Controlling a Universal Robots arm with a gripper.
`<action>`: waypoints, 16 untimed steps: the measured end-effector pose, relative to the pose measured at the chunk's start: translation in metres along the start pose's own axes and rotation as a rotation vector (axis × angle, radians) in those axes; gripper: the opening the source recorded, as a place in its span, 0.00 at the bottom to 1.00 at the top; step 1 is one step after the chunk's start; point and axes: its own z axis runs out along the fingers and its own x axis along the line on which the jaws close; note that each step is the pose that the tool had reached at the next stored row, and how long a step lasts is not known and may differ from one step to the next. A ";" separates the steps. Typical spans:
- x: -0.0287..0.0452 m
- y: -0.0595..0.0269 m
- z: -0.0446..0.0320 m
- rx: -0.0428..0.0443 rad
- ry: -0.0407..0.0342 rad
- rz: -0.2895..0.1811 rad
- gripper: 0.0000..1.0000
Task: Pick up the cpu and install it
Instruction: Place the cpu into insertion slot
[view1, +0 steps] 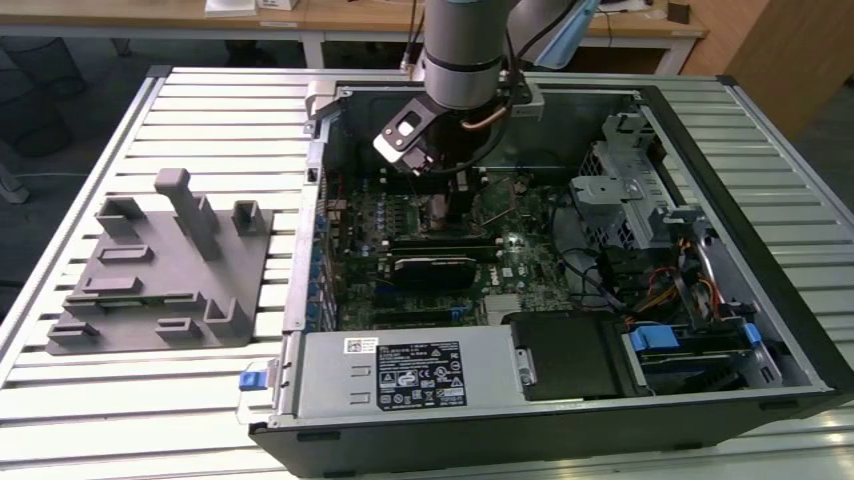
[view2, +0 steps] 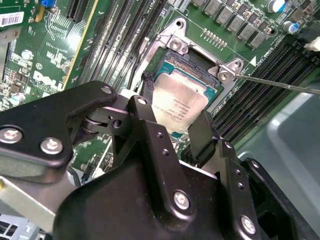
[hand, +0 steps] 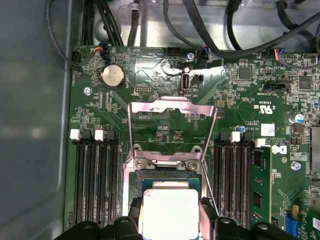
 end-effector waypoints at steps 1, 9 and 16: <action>0.0000 0.0000 0.0008 0.0000 -0.0001 0.002 0.53; 0.0001 -0.0004 0.0075 0.0000 0.0001 -0.001 0.53; 0.0006 -0.0007 0.0129 -0.0001 0.0001 -0.001 0.53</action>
